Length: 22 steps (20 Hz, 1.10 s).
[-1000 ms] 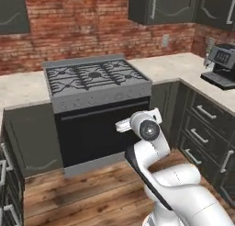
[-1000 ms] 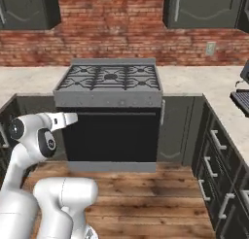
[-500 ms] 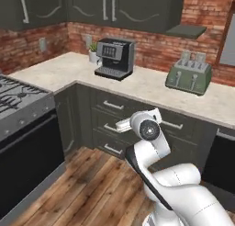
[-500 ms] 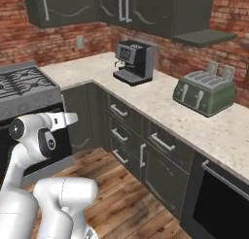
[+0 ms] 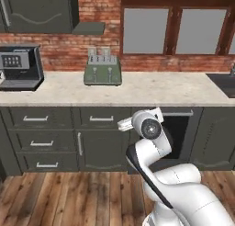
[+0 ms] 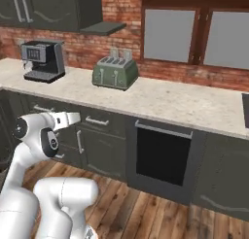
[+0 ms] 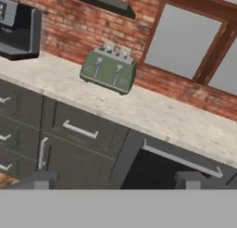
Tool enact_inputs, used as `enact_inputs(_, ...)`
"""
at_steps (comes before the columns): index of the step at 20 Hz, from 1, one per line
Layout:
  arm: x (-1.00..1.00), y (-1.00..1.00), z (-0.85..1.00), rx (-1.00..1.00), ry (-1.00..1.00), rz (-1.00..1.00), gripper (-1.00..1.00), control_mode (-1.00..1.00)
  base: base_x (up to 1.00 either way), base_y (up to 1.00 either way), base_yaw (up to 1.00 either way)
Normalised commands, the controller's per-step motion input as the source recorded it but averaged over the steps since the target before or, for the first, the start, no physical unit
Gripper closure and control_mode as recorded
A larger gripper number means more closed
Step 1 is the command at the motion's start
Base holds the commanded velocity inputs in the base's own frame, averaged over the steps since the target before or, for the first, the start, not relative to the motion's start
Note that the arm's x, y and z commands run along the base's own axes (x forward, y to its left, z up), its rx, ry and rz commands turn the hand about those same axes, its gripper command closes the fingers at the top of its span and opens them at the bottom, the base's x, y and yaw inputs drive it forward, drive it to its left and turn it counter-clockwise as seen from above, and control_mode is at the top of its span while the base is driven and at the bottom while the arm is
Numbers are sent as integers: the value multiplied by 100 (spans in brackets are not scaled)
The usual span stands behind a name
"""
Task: Move the drinks to the dining counter.
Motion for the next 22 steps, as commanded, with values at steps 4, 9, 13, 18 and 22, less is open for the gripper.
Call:
enact_inputs(4, 0, 0, 0, 0, 0, 0, -100, 100, -36, -1, -55)
enact_inputs(9, 0, 0, 0, 0, 0, 0, -100, 100, 0, -23, 0)
enact_inputs(13, 0, 0, 0, 0, 0, 0, -100, 100, -3, -100, -5)
enact_inputs(18, 0, 0, 0, 0, 0, 0, -100, 100, -34, -100, -18)
enact_inputs(22, 0, 0, 0, 0, 0, 0, -100, 100, -10, -100, -29)
